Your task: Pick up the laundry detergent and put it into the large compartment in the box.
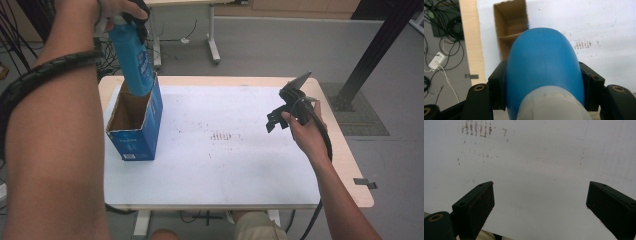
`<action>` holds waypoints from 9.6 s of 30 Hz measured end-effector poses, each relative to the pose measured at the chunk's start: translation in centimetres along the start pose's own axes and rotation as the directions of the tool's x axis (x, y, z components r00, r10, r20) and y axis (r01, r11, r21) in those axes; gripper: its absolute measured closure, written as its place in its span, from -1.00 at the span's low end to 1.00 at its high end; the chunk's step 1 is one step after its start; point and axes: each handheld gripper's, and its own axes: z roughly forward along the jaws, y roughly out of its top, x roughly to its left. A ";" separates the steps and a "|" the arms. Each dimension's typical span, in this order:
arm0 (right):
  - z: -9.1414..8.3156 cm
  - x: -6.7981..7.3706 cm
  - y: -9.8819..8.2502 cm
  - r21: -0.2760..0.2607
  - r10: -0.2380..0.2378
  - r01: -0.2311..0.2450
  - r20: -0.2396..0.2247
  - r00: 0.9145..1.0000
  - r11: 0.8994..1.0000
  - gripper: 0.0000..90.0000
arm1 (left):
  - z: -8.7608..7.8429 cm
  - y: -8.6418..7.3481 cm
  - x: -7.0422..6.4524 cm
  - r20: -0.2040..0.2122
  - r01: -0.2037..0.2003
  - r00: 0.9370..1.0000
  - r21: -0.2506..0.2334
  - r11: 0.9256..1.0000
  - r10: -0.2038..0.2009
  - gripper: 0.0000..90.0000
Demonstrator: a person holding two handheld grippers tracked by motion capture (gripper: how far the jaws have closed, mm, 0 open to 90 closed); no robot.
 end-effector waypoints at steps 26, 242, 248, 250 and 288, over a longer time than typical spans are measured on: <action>0.1 1.3 0.0 0.000 -0.005 0.005 0.036 0.999 1.000 -0.82 | 2.9 -0.8 5.7 -0.021 0.097 0.995 0.009 0.995 -0.096 -0.16; 1.4 0.2 -0.2 0.019 -0.006 0.006 0.003 1.000 1.000 -0.82 | 26.0 -0.9 4.6 0.001 0.012 1.000 0.191 0.982 -0.012 -0.17; 1.4 0.2 -0.2 0.019 -0.009 0.009 0.004 1.000 1.000 -0.82 | 26.0 -1.0 4.6 0.000 0.013 1.000 0.190 0.982 -0.013 -0.17; 1.4 0.2 -0.2 0.020 -0.008 0.008 0.005 1.000 1.000 -0.82 | 26.0 -1.0 4.6 0.000 0.013 1.000 0.189 0.982 -0.013 -0.17; 1.1 0.5 -0.1 0.020 -0.007 0.007 0.011 1.000 1.000 -0.82 | 26.0 -1.0 4.6 0.000 0.014 1.000 0.189 0.982 -0.014 -0.17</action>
